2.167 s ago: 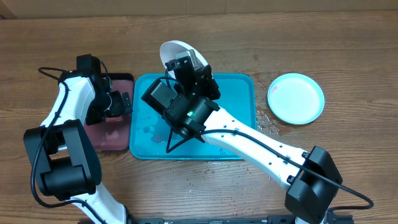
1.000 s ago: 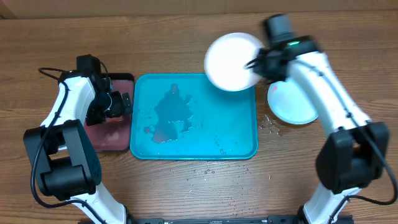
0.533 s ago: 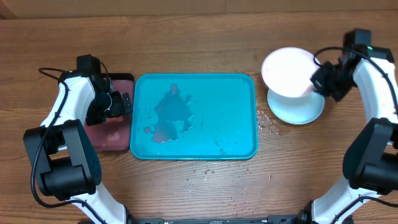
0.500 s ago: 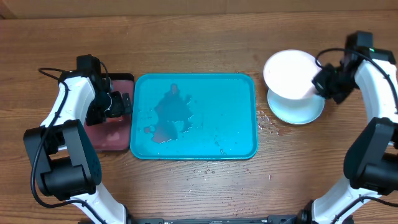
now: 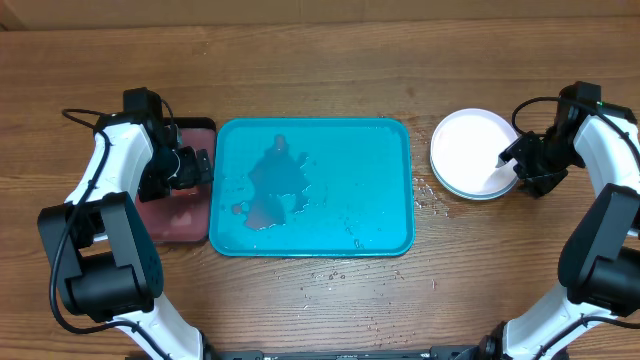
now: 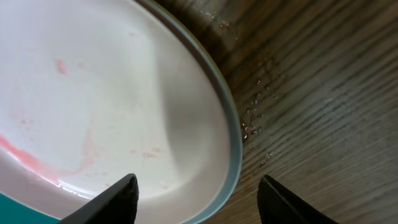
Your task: Clean dirty plates on tray and stack at the side
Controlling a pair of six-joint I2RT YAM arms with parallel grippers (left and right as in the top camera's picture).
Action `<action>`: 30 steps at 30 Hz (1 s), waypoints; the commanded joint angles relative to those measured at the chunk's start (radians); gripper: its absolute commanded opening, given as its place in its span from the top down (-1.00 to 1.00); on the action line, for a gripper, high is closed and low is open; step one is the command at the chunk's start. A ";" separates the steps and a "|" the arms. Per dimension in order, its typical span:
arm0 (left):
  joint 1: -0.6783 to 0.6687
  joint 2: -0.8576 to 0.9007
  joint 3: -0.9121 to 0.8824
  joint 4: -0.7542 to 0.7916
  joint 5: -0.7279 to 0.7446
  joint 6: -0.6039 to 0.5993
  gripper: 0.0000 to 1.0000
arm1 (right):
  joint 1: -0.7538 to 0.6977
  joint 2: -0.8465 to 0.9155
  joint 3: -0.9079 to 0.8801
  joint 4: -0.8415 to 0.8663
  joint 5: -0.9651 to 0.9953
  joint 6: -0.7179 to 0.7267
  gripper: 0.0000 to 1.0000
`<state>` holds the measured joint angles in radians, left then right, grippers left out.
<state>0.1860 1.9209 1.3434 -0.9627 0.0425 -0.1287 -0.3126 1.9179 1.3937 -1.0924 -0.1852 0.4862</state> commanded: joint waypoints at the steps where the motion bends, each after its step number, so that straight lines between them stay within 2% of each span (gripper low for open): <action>1: -0.003 -0.025 0.017 -0.010 0.052 -0.006 -0.98 | 0.003 -0.024 -0.001 0.017 -0.112 -0.081 -0.33; 5: -0.003 -0.026 0.050 -0.039 0.052 -0.006 -1.00 | 0.024 -0.024 0.011 0.049 -0.246 -0.202 -0.36; 10: -0.008 -0.039 0.134 -0.078 0.064 0.039 -0.99 | 0.114 -0.024 0.078 0.069 -0.273 -0.313 -0.40; 14: -0.015 -0.062 0.180 -0.072 0.101 0.066 -1.00 | 0.237 -0.024 0.147 0.095 -0.223 -0.387 -0.72; 18: -0.016 -0.070 0.200 -0.121 0.116 0.011 -1.00 | 0.395 -0.024 0.208 0.085 -0.053 -0.395 -1.00; 21: -0.016 -0.070 0.200 -0.219 0.114 0.001 -0.99 | 0.465 -0.024 0.218 0.058 0.003 -0.396 -1.00; 25: -0.016 -0.074 0.198 -0.332 0.108 0.013 -1.00 | 0.511 -0.025 0.218 0.010 0.047 -0.325 -1.00; 30: -0.016 -0.156 0.158 -0.373 0.107 0.048 -0.99 | 0.519 -0.050 0.216 -0.093 0.042 -0.295 -1.00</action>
<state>0.1764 1.8626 1.5265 -1.3380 0.1394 -0.1043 0.2100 1.9175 1.5898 -1.1545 -0.1722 0.1616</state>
